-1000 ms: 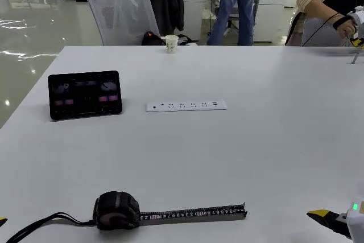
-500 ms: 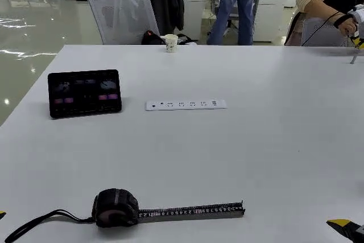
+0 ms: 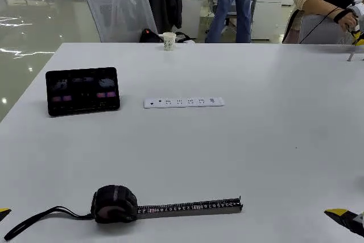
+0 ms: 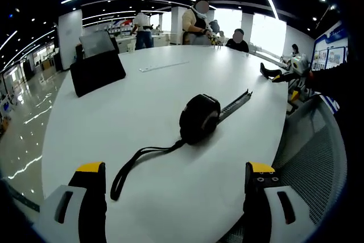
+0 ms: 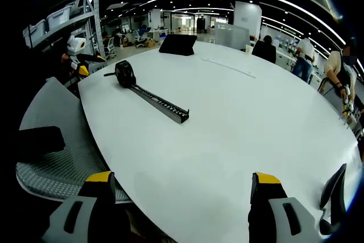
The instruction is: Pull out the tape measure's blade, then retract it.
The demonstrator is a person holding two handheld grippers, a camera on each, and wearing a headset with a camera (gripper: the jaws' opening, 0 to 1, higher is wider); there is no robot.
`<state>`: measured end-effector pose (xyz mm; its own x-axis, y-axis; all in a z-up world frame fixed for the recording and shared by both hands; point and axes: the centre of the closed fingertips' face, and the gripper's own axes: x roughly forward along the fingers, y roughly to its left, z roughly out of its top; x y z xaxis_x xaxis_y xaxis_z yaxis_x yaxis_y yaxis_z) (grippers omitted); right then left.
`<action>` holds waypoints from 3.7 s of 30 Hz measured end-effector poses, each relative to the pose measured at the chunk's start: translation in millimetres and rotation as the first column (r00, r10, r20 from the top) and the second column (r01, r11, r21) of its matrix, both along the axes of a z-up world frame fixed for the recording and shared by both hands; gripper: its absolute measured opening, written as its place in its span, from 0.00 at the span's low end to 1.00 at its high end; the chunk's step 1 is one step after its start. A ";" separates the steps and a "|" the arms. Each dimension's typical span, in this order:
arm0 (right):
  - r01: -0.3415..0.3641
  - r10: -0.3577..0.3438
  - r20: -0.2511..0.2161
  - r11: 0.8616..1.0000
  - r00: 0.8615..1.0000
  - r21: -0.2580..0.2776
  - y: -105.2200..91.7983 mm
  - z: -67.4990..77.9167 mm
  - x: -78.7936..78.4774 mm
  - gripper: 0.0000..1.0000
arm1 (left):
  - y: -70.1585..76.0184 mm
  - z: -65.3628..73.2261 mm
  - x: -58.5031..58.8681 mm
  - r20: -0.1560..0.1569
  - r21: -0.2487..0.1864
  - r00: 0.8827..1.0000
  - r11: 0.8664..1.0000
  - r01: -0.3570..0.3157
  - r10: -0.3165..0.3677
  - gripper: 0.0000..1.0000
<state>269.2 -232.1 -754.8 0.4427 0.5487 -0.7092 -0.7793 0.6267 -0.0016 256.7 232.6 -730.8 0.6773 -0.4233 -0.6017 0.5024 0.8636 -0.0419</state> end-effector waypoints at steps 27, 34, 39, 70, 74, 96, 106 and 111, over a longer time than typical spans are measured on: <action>-0.248 0.243 -0.057 0.961 0.968 -0.124 56.4 -8.9 49.1 0.99 | -84.0 2.2 59.6 -0.005 -0.069 0.989 0.987 -0.146 0.146 0.99; -0.329 0.324 -0.060 0.934 0.944 -0.139 69.6 -11.8 62.6 0.99 | -99.5 -3.0 71.3 0.022 -0.017 0.990 0.990 -0.137 0.138 0.99; -0.397 0.392 -0.062 0.902 0.918 -0.167 78.8 -17.3 69.8 0.99 | -102.3 -7.8 80.8 0.041 0.007 0.984 0.985 -0.173 0.173 0.99; -0.660 0.630 -0.195 0.713 0.751 -0.238 107.3 -53.8 79.9 0.36 | -96.7 -32.7 100.9 0.089 -0.104 0.925 0.927 -0.361 0.370 0.99; -0.665 0.635 -0.197 0.707 0.747 -0.242 107.5 -53.0 80.8 0.23 | -95.9 -32.9 101.9 0.101 -0.095 0.921 0.925 -0.368 0.377 0.99; -0.667 0.612 -0.266 0.692 0.745 -0.275 112.3 -56.0 81.0 0.11 | -92.4 -45.6 95.8 0.024 -0.121 0.877 0.872 -0.474 0.480 0.70; -0.666 0.600 -0.289 0.689 0.746 -0.286 111.8 -55.8 82.1 0.11 | -89.8 -46.5 97.6 -0.005 -0.087 0.872 0.868 -0.488 0.489 0.64; -0.650 0.589 -0.277 0.706 0.759 -0.282 111.8 -56.1 82.3 0.11 | -90.1 -46.5 94.1 0.000 -0.078 0.873 0.870 -0.486 0.488 0.62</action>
